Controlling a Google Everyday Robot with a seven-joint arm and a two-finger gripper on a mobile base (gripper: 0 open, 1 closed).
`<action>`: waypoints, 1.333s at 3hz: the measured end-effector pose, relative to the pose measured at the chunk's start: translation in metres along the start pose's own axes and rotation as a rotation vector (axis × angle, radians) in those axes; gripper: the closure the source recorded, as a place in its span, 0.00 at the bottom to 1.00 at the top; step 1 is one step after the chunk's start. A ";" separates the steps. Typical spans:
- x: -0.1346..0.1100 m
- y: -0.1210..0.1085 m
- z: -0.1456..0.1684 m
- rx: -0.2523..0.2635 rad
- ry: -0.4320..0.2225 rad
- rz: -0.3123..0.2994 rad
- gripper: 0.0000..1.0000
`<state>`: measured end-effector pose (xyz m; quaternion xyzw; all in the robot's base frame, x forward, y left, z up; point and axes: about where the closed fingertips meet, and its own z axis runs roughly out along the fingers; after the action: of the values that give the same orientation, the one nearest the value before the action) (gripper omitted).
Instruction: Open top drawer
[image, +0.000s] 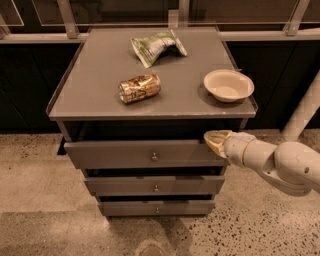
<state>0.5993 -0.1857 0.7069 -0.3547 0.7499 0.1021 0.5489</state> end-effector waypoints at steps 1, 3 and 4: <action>0.000 0.000 0.000 0.000 0.000 0.000 1.00; 0.001 -0.010 0.029 0.028 -0.019 -0.006 1.00; 0.006 -0.017 0.037 0.046 -0.014 0.005 1.00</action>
Offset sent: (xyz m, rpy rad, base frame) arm 0.0311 0.0086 -0.0072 0.0016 -0.0449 -0.0178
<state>0.6374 -0.1802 0.6914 -0.3396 0.7489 0.0888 0.5621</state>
